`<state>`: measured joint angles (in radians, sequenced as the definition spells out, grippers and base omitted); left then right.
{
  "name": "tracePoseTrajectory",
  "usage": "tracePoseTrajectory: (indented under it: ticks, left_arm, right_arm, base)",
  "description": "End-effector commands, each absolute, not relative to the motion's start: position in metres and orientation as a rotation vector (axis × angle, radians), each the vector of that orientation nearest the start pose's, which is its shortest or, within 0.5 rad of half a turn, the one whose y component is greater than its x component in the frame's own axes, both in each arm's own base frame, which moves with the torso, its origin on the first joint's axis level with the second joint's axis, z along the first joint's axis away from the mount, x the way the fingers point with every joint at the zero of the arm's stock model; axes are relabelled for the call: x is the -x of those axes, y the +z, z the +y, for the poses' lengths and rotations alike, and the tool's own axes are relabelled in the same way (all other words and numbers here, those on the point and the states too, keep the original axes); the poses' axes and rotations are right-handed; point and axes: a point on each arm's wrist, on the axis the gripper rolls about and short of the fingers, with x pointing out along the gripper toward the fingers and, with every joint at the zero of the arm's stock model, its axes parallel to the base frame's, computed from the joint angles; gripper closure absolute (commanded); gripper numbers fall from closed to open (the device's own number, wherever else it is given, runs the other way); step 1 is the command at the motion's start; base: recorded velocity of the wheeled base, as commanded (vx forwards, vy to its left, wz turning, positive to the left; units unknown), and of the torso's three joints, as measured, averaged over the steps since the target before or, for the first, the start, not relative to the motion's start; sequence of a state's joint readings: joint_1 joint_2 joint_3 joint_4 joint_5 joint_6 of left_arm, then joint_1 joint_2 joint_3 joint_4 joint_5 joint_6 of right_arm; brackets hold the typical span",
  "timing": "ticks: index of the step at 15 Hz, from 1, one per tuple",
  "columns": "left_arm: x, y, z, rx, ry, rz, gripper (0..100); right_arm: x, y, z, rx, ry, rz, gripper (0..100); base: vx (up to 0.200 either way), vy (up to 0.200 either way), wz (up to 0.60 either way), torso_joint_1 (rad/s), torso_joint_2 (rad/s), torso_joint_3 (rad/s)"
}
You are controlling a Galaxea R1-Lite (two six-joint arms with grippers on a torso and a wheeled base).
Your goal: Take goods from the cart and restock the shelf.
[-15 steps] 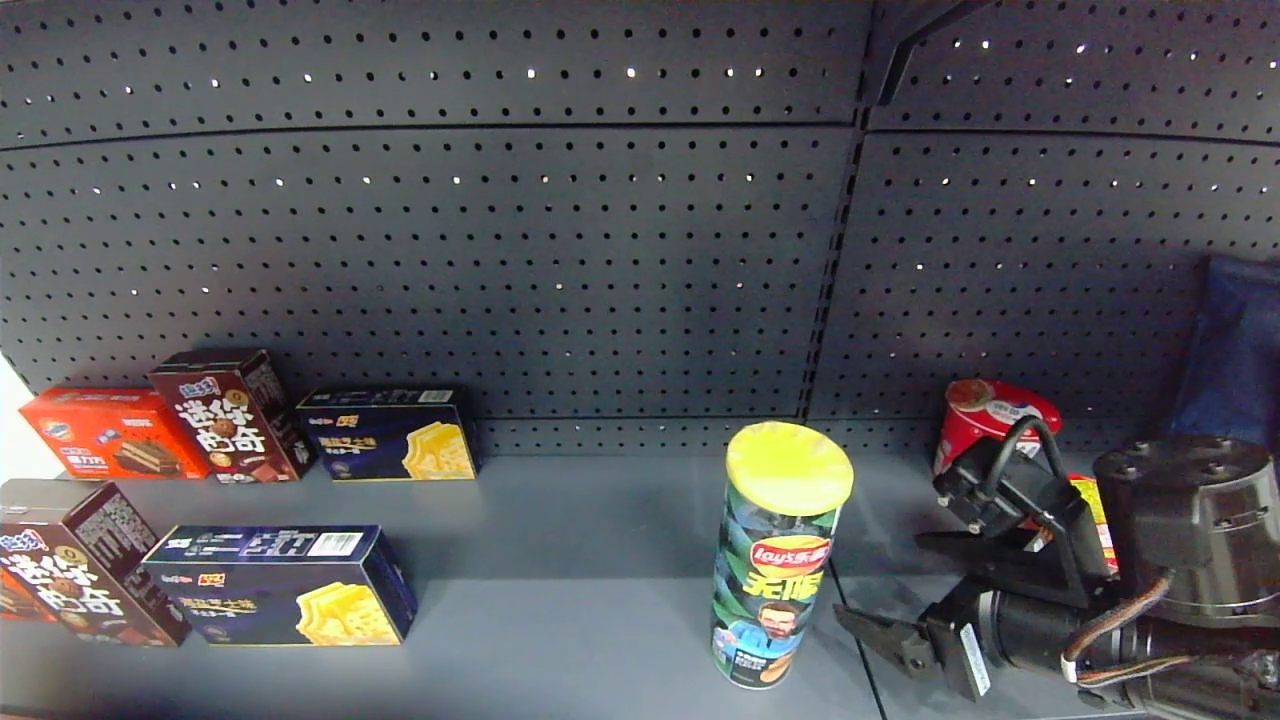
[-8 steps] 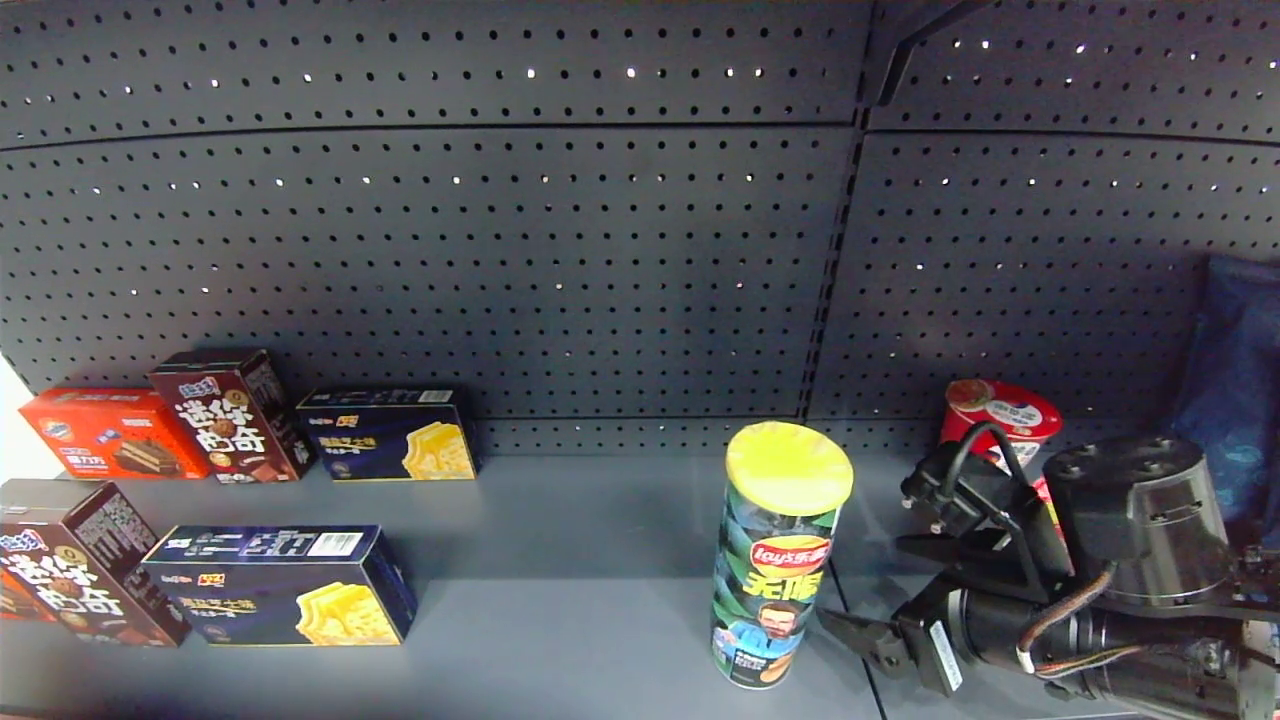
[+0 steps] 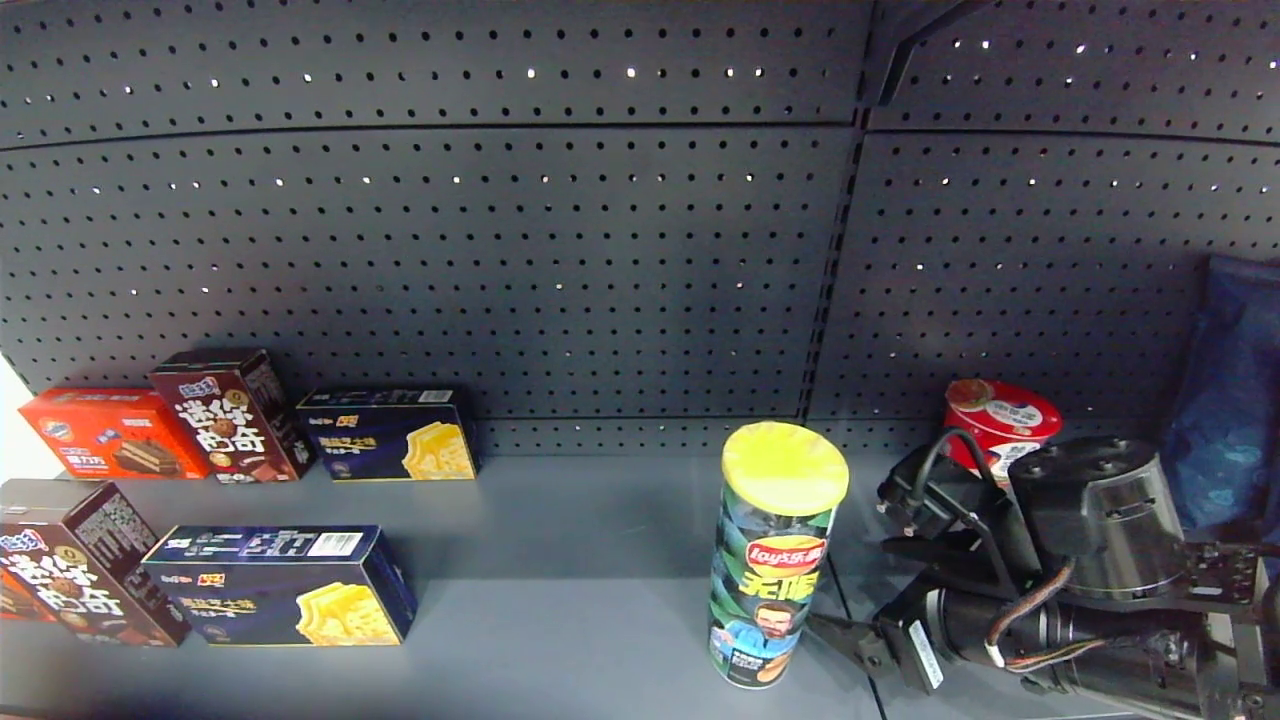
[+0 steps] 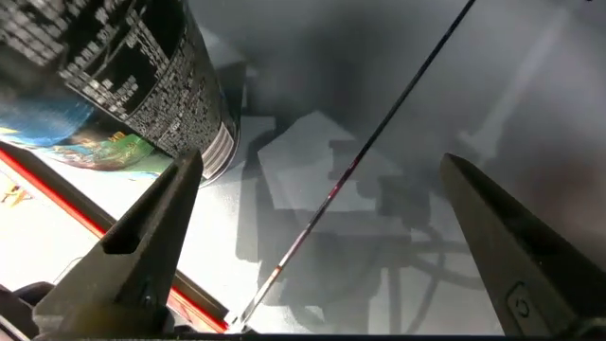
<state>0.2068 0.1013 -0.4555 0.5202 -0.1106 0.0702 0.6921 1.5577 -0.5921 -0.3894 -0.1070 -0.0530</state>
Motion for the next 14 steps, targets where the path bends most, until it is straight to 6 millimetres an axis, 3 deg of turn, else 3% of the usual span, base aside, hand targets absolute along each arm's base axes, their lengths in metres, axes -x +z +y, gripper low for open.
tracePoseTrajectory:
  ticks: [1,14]
  left_arm:
    - [0.0575,0.1442,-0.0146,-0.043,0.09,0.172,100]
    - [0.0563,0.1416,-0.0144,-0.042,0.09,0.182,100]
  right_arm:
    - [-0.1899,0.1429,0.1542,0.279,0.584,0.526,0]
    - [-0.1948,0.1357,0.1583,0.291,0.584,0.546,0]
  base:
    - [0.0,0.0,0.0,0.0,0.0,0.0]
    - [0.0,0.0,0.0,0.0,0.0,0.0]
